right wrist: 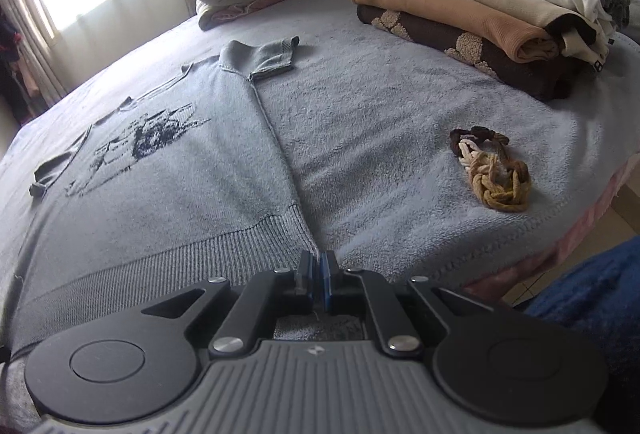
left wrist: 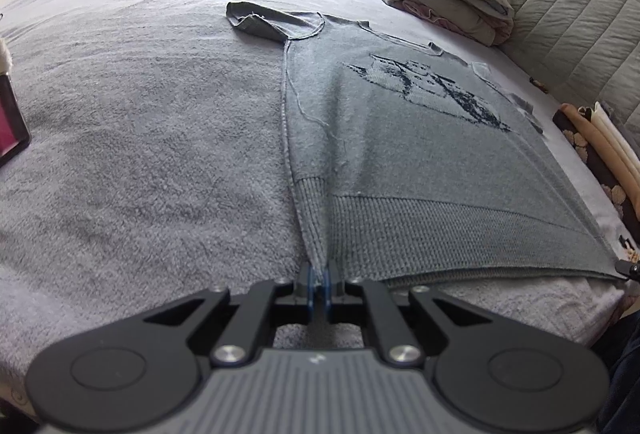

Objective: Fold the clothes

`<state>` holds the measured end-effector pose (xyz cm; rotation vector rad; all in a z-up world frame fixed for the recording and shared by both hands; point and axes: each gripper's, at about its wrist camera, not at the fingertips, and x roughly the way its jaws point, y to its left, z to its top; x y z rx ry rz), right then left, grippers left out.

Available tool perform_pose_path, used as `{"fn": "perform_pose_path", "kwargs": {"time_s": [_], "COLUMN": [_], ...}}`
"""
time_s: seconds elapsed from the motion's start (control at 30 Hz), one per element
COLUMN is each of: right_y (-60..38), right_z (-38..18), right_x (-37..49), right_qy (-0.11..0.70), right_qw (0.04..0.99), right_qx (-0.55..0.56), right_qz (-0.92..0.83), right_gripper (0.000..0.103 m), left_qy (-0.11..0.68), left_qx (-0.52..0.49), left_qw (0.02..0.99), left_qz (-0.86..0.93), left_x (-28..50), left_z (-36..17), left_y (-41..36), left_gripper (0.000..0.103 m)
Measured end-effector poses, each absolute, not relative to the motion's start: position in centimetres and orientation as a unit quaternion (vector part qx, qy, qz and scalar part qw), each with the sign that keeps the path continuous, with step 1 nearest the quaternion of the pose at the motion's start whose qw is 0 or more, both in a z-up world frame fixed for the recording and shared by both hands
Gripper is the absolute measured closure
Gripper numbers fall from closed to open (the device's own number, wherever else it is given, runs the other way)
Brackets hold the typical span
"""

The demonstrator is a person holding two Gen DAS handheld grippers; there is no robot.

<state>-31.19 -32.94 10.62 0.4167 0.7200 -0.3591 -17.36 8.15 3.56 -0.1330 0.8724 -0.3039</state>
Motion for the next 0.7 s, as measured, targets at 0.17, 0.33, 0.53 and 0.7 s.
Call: {"fn": "perform_pose_path", "kwargs": {"time_s": [0.17,0.33,0.53,0.7], "right_y": [-32.86,-32.81,-32.64,-32.66], "right_z": [10.55,10.36,10.26,10.27], "right_x": [-31.2,-31.23,-31.39,-31.42], "right_qy": [0.349,0.352,0.35,0.349], "right_qw": [0.9,0.899,0.901,0.902], "right_qx": [0.199,0.191,0.184,0.185], "right_qz": [-0.172,-0.18,-0.177,-0.174], "right_gripper": [0.097,0.1,0.1,0.1], "left_qy": [0.422,0.423,0.422,0.422], "left_qx": [-0.065,-0.062,-0.051,-0.05], "left_qw": [0.892,0.893,0.894,0.894], "left_qz": [-0.145,-0.144,-0.142,-0.142], "left_x": [-17.35,-17.39,-17.45,-17.43], "left_z": [3.44,3.36,3.34,3.32], "left_y": [8.15,7.98,7.64,7.65], "left_gripper": [0.097,0.097,0.097,0.097]}}
